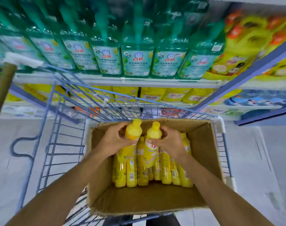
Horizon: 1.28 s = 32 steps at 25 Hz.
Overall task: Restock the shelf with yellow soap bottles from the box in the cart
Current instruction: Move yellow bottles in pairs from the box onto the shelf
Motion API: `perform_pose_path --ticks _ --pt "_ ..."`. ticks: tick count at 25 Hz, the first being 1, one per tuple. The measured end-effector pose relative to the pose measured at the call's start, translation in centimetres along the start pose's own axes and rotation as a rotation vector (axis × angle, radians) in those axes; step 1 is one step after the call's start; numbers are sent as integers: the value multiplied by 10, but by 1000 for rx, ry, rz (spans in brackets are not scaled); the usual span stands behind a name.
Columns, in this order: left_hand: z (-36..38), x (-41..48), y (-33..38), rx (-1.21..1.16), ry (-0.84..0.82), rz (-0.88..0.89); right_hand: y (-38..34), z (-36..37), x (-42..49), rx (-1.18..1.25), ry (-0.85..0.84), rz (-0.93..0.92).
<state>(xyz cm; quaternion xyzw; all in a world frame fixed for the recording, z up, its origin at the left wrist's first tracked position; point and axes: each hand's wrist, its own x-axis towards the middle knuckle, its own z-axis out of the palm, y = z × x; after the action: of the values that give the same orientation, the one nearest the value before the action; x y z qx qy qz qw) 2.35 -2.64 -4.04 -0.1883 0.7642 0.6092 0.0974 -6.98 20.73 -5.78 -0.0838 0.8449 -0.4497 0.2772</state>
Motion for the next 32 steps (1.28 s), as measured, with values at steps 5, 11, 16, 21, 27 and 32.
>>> perform_pose_path --ticks 5,11,16,21,27,32 --pt "-25 -15 107 -43 55 174 -95 -44 -13 95 57 -197" --pt "-58 -45 218 -91 59 363 -210 -109 -55 165 165 -393" --pt "-71 -54 297 -133 119 512 -281 -156 -73 230 248 -549" --pt "-76 -48 376 -168 187 631 -341 -207 -65 296 278 -666" --pt "-82 -21 473 -141 316 763 -411 -275 -34 303 299 -806" --pt "-82 21 535 -133 418 787 -456 -325 9 301 298 -876"
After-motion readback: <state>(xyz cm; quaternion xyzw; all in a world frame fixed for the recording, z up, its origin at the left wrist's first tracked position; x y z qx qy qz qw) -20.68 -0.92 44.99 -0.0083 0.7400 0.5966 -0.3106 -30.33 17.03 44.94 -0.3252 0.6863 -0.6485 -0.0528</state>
